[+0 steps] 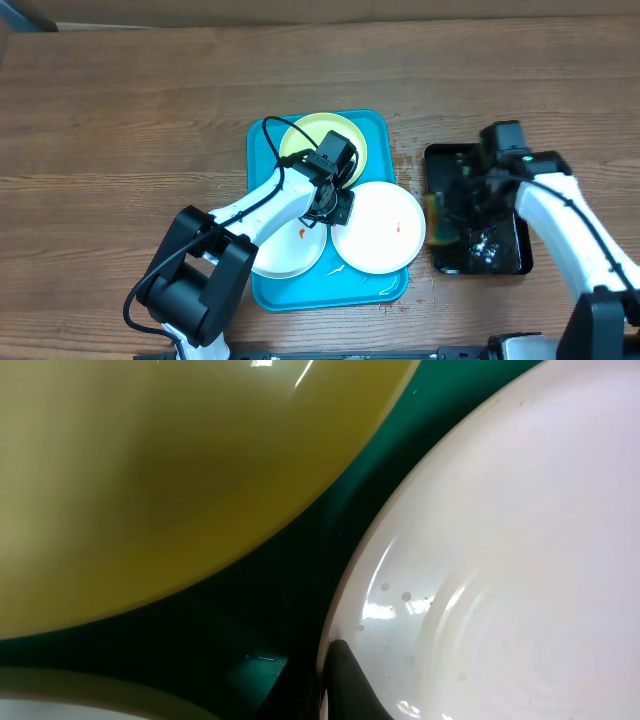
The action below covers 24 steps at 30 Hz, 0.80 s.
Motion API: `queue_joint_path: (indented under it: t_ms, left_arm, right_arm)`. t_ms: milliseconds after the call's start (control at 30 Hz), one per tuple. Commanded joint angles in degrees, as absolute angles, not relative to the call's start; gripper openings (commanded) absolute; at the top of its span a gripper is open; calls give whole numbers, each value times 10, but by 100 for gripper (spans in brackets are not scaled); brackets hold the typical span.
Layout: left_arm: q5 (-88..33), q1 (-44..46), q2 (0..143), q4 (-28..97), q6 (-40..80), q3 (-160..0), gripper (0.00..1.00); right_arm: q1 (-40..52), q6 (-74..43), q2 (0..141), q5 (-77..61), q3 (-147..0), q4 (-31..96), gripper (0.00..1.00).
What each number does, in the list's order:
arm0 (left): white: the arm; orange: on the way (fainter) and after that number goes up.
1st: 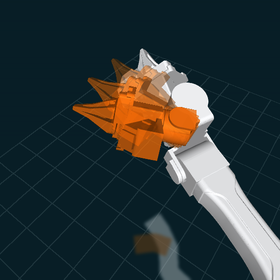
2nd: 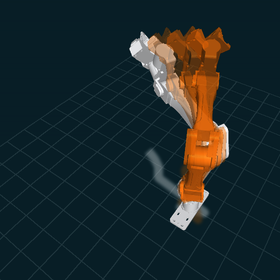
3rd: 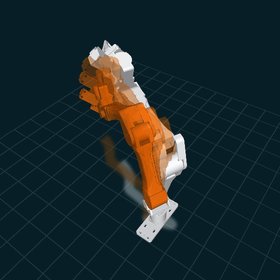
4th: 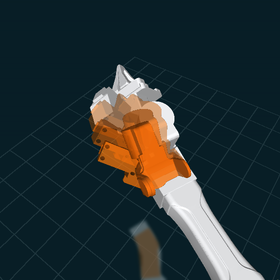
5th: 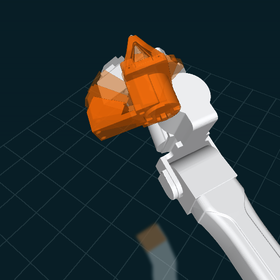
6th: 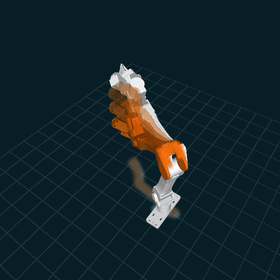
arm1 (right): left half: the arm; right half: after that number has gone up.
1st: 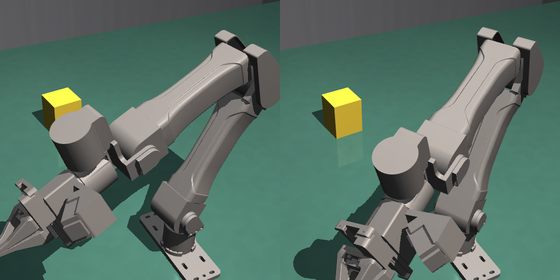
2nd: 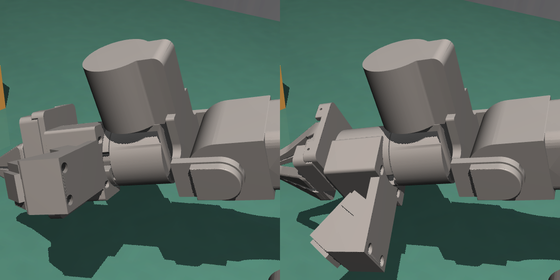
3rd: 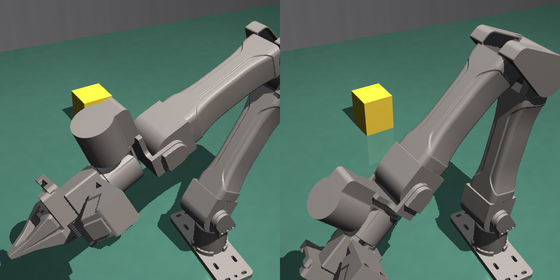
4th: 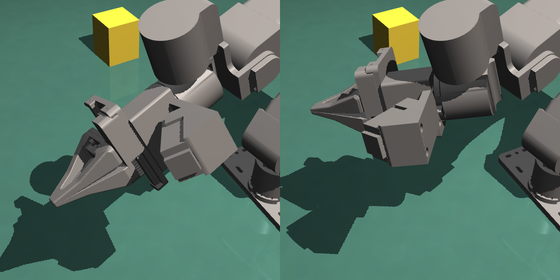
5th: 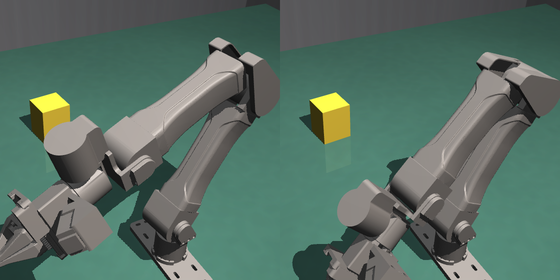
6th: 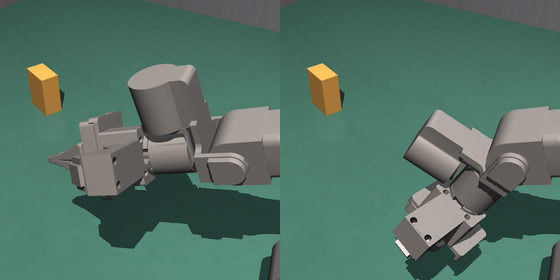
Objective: Clean dirty plates on tray and stack at the side
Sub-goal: 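Scrub the held white plate with the sponge in the right gripper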
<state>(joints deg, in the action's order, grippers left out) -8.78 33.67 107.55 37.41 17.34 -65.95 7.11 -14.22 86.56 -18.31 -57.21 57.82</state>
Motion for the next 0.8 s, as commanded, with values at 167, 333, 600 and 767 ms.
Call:
queue_joint_path:
  t_ms: [167,333,600,767]
  left_arm:
    - [-75,338,1094,374,169,-661,4]
    - [-76,338,1094,375,169,-661,4]
    - [-86,338,1094,372,169,-661,4]
    - [-86,337,1094,372,169,-661,4]
  right_arm:
    - [237,-291,851,-177,-585,510,4]
    - [295,-433,870,-90,-585,468,4]
    - [312,-498,958,-68,-584,434,4]
    - [295,-498,1000,-45,-584,444,4]
